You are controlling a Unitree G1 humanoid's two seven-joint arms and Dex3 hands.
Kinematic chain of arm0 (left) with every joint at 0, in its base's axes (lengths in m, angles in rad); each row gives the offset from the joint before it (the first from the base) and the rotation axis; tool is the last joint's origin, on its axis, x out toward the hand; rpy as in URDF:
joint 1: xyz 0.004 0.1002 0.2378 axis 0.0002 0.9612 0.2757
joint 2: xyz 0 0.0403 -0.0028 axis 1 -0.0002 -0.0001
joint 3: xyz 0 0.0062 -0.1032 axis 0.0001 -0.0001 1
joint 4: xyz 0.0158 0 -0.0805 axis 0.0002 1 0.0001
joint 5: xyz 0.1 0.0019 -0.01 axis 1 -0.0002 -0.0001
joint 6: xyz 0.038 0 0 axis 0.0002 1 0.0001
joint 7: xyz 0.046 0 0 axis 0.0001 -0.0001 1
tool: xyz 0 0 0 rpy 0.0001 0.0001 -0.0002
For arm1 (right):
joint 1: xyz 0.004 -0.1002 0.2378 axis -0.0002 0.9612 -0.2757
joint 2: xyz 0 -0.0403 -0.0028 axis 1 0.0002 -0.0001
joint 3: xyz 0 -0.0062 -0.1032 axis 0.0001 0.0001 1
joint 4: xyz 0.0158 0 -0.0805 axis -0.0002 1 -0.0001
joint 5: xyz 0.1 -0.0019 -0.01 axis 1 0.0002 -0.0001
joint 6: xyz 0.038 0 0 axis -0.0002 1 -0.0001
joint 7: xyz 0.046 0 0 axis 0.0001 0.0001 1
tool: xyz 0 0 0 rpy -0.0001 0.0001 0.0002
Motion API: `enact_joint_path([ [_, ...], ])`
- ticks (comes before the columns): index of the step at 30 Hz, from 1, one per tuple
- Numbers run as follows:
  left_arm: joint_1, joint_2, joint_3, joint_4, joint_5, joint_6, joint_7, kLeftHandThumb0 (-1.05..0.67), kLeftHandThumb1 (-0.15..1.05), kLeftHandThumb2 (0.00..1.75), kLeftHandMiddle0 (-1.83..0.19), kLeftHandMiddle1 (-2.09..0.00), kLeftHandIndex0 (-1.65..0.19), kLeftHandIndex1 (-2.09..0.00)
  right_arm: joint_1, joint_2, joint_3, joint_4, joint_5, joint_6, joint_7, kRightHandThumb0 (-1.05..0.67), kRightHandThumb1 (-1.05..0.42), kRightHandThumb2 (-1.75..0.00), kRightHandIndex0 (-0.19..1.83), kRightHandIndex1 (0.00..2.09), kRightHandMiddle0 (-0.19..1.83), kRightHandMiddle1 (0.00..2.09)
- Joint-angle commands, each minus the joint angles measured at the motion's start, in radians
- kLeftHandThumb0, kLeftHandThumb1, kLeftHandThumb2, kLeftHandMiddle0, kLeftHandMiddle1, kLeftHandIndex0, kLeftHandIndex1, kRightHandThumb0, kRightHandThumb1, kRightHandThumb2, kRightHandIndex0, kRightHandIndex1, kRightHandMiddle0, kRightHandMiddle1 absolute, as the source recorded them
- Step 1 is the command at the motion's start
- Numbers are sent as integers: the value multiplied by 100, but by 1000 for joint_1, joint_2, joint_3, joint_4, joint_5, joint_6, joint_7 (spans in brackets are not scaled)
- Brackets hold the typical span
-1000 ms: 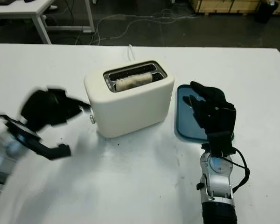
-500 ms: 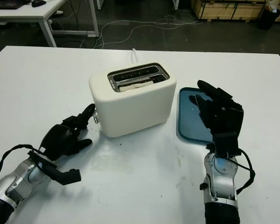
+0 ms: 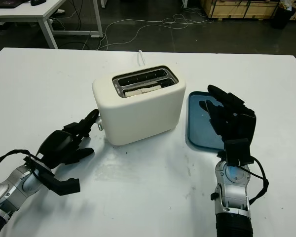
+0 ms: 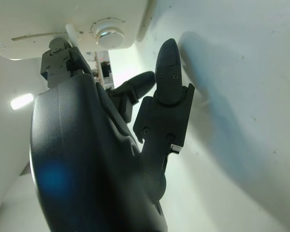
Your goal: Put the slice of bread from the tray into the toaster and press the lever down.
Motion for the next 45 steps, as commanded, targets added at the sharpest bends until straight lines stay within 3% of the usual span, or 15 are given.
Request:
enact_joint_path([
  [1,-5,16,-22,-23,56,12,-59,-36,92,44,-82,-114,-112,-10,-6,0,-1,-3,3,-14,-5,-46,-92,-15,124,0,105,0],
  [2,-11,25,-20,-49,74,30,-74,-38,92,47,-80,-124,-113,-18,-5,1,-1,-7,6,-12,-3,-46,-92,-15,124,0,105,1],
  [4,-26,44,-14,-108,109,68,-115,-44,92,49,-77,-151,-84,-104,-2,2,0,-15,10,-6,-1,-46,-92,-14,125,0,105,1],
  [7,-56,79,-3,-208,154,120,-208,-47,92,41,-81,-164,-75,-144,-1,1,2,-22,-1,-3,-8,-46,-92,-14,125,1,106,1],
  [12,-125,139,-16,-324,164,137,-444,-47,92,37,-91,-165,-83,-146,2,2,2,-31,-7,-3,-15,-45,-92,-15,125,0,106,0],
  [16,-151,109,-87,-266,135,117,-594,-47,91,26,-90,-174,-80,-164,8,3,1,-51,-11,10,-25,-45,-92,-14,126,1,106,0],
  [20,-157,77,-177,-207,153,101,-663,-49,92,30,-96,-160,-90,-132,9,-7,-4,-52,-13,7,-28,-44,-92,-15,125,0,106,0],
  [23,-154,68,-199,-219,149,108,-687,-51,92,39,-104,-121,-108,-68,7,-15,-9,-54,-16,11,-28,-44,-92,-15,125,0,106,0],
  [26,-156,65,-190,-245,137,125,-707,-48,92,40,-100,-113,-108,-50,7,-18,-11,-53,-7,7,-20,-43,-92,-15,125,0,106,0],
  [32,-141,62,-159,-278,112,106,-652,-46,92,39,-91,-147,-97,-97,9,-21,-7,-61,-16,18,-28,-43,-92,-15,125,0,106,0],
  [34,-136,64,-153,-295,109,110,-644,-46,92,40,-100,-124,-100,-79,10,-24,-8,-61,-16,17,-28,-43,-92,-15,125,0,105,0],
  [37,-132,65,-149,-309,130,121,-621,-44,92,42,-100,-128,-105,-79,10,-23,-8,-58,-12,14,-27,-43,-92,-15,125,0,105,0],
  [39,-120,52,-141,-310,164,152,-565,-45,92,39,-87,-163,-84,-138,10,-20,-7,-55,0,10,-18,-43,-92,-15,124,0,105,0],
  [41,-100,25,-122,-306,199,197,-475,-46,92,38,-83,-171,-77,-155,12,-17,-5,-55,1,14,-17,-43,-92,-15,124,0,104,0],
  [45,-55,-35,-30,-266,165,229,-225,-44,92,36,-83,-147,-73,-120,12,-25,0,-39,-1,2,-6,-44,-92,-15,123,0,103,0],
])
